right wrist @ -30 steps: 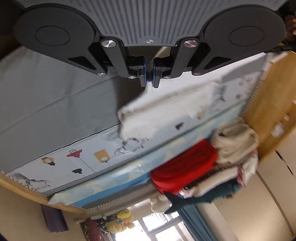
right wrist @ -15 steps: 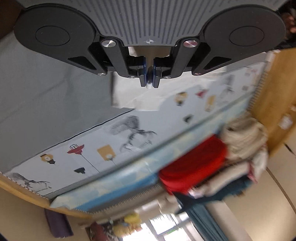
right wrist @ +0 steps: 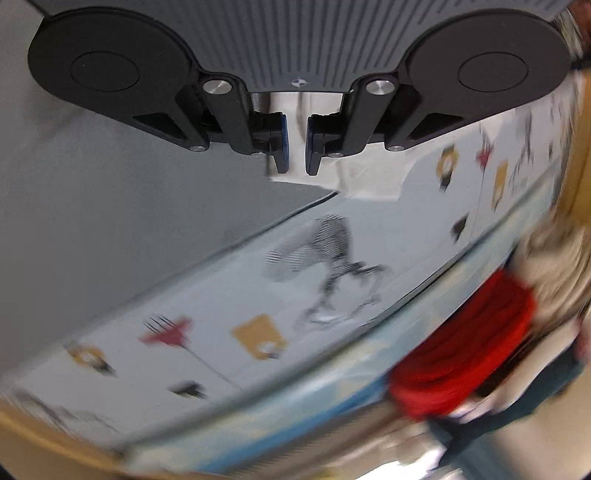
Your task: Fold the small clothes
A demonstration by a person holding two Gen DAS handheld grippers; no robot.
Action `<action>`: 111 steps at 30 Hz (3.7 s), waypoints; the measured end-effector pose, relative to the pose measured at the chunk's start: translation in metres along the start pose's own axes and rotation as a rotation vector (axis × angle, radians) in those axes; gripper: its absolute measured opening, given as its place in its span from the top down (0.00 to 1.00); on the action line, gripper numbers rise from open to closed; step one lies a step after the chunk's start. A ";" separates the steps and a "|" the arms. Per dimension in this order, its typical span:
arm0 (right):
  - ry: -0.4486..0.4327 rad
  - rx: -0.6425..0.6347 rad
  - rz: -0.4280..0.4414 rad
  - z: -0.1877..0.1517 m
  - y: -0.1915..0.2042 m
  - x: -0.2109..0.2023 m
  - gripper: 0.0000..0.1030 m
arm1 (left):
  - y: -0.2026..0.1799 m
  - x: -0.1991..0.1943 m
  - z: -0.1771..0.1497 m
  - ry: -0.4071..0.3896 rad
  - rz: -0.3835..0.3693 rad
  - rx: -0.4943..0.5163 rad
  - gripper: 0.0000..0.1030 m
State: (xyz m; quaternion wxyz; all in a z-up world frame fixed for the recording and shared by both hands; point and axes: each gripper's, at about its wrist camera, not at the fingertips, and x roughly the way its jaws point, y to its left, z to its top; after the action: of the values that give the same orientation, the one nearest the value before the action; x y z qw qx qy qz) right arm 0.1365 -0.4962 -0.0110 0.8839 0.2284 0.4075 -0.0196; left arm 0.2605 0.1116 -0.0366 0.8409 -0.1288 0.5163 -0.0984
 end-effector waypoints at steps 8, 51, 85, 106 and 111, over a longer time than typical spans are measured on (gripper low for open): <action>0.133 -0.221 -0.006 -0.019 0.027 0.030 0.81 | -0.022 0.021 0.002 0.011 0.017 0.097 0.72; 0.226 -0.411 -0.092 -0.017 0.065 0.086 0.74 | -0.051 0.080 0.018 0.064 0.050 0.244 0.70; -0.155 -0.195 -0.061 0.042 0.052 0.070 0.97 | -0.048 0.051 0.050 -0.271 0.152 0.184 0.91; 0.256 -0.384 0.016 -0.058 0.045 0.014 0.76 | -0.037 0.031 -0.058 0.254 -0.085 0.326 0.62; 0.312 -0.419 -0.002 -0.082 0.035 0.002 0.76 | -0.013 0.024 -0.075 0.248 -0.077 0.241 0.64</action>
State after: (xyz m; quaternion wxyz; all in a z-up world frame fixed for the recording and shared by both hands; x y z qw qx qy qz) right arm 0.0873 -0.4304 -0.0451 0.8383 0.0401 0.5345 0.0998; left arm 0.2037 0.0833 -0.0853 0.7759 -0.0335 0.5951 -0.2069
